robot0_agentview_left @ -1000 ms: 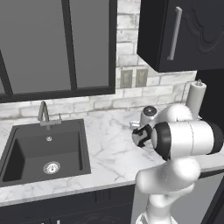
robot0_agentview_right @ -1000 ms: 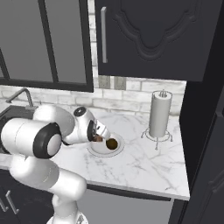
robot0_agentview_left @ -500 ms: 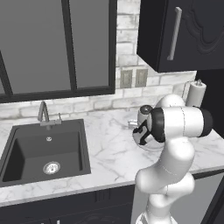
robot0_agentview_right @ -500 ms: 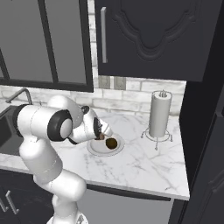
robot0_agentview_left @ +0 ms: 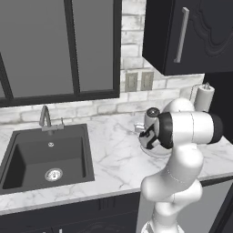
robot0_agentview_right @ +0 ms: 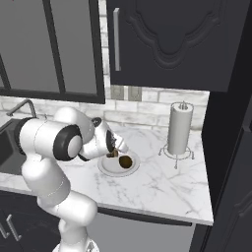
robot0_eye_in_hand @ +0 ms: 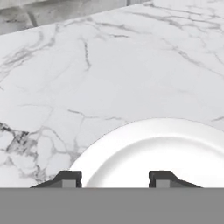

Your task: Pick the avocado and bread from the counter and place them on the plate. Then pick the jam from the cabinet and place it next to the plate. Lastly close the cabinet door.

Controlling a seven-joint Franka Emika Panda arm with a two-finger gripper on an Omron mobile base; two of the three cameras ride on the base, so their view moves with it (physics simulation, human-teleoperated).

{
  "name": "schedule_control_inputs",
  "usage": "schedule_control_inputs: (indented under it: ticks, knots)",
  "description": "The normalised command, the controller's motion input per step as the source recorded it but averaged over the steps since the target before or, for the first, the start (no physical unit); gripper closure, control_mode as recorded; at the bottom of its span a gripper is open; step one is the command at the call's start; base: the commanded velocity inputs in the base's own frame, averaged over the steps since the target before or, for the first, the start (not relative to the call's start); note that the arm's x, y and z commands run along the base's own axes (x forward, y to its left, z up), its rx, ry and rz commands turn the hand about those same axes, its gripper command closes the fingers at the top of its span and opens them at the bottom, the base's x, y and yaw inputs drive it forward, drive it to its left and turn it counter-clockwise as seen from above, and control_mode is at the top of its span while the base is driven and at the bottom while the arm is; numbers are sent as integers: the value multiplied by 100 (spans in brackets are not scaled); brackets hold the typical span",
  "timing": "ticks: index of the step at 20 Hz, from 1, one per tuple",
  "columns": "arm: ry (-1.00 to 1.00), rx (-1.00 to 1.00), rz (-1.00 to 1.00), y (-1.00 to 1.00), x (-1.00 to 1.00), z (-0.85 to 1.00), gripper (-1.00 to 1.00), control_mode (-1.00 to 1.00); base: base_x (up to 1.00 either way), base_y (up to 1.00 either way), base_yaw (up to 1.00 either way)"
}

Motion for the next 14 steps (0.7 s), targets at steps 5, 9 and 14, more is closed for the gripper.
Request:
schedule_control_inputs:
  ticks: [5,9,14]
  knots:
    - [-7,0,-3,-34,-61,1,-100,-100,0,0,0]
    - [-14,0,0,-30,-59,27,-100,-100,0,0,0]
    - [-23,0,0,-1,-24,63,-100,-100,0,0,0]
